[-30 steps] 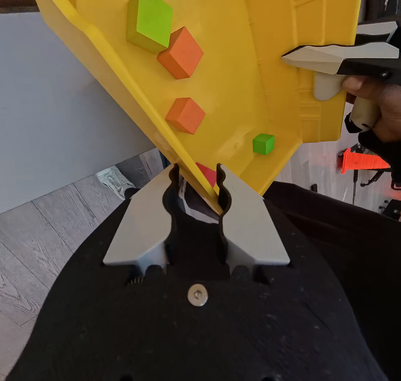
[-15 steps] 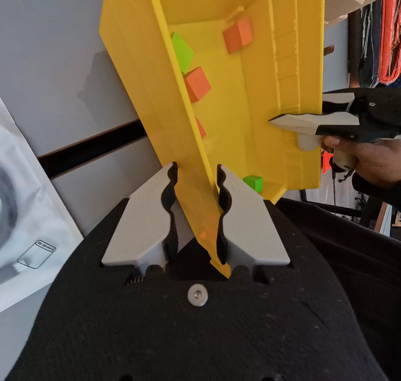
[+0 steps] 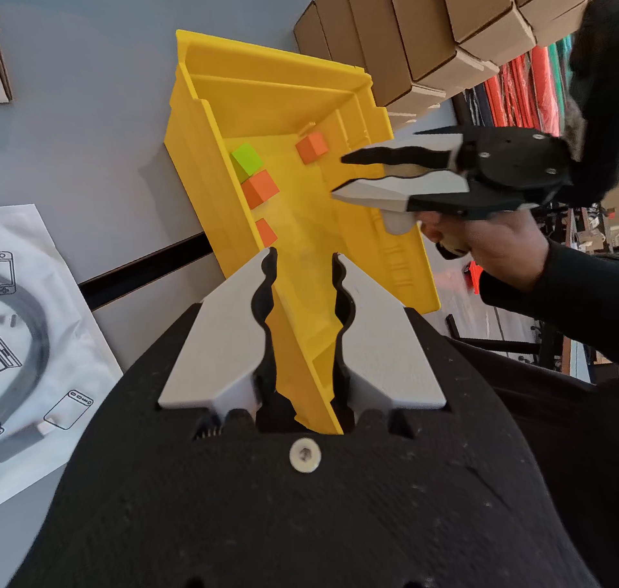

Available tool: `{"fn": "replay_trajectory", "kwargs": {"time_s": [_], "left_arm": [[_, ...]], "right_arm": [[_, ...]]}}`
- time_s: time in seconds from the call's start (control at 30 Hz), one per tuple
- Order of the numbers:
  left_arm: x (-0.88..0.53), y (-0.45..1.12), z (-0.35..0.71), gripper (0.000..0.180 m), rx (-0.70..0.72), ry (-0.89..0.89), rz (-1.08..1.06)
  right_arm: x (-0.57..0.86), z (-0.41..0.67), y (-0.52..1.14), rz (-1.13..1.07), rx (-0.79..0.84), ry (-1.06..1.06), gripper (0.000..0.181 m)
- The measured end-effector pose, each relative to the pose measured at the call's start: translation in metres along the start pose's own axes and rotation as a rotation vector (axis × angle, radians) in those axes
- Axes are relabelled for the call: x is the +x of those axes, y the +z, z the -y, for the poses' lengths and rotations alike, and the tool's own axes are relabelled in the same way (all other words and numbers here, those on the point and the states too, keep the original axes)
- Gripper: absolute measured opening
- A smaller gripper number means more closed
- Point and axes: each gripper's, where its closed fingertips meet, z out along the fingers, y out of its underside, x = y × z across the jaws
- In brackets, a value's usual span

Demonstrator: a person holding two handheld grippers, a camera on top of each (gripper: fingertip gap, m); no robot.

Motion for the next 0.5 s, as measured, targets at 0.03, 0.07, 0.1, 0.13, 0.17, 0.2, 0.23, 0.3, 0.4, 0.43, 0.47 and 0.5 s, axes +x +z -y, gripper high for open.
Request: {"fn": "replay_trajectory", "kwargs": {"time_s": [0.03,0.07,0.1,0.13,0.17,0.2,0.23,0.3,0.4,0.43,0.47,0.5], "left_arm": [[0.003,-0.001,0.001,0.030,0.000,0.011,0.003],[0.007,-0.003,0.001,0.030,0.001,0.023,0.008],[0.010,-0.004,0.000,0.030,0.000,0.035,0.014],[0.012,-0.005,-0.001,0.030,-0.001,0.045,0.021],[0.015,-0.006,-0.003,0.030,-0.001,0.052,0.029],[0.018,-0.006,-0.005,0.030,0.000,0.056,0.033],[0.022,-0.007,-0.008,0.030,0.001,0.055,0.032],[0.027,-0.008,-0.013,0.030,0.003,0.052,0.037],[0.034,-0.008,-0.015,0.029,0.020,0.039,0.033],[0.037,-0.006,-0.014,0.029,0.029,0.033,0.027],[0.041,-0.004,-0.013,0.029,0.035,0.029,0.017],[0.044,0.000,-0.011,0.029,0.036,0.026,0.008]], "right_arm": [[0.000,-0.002,0.016,-0.012,-0.041,-0.001,0.052],[0.000,-0.002,0.029,-0.027,-0.075,-0.004,0.054],[-0.001,-0.003,0.041,-0.041,-0.101,-0.007,0.054],[-0.003,-0.003,0.051,-0.049,-0.125,-0.007,0.053],[-0.005,-0.007,0.061,-0.057,-0.156,-0.003,0.049],[-0.004,-0.013,0.069,-0.071,-0.195,0.005,0.037],[-0.004,-0.020,0.075,-0.078,-0.231,0.010,0.025],[-0.007,-0.019,0.071,-0.056,-0.210,0.013,0.024],[-0.013,0.004,0.034,-0.008,-0.087,0.012,0.024],[-0.013,0.011,0.016,0.008,-0.045,0.007,0.024],[-0.014,0.018,-0.004,0.027,-0.002,0.004,0.024],[-0.015,0.025,-0.025,0.055,0.043,0.004,0.024]]}}
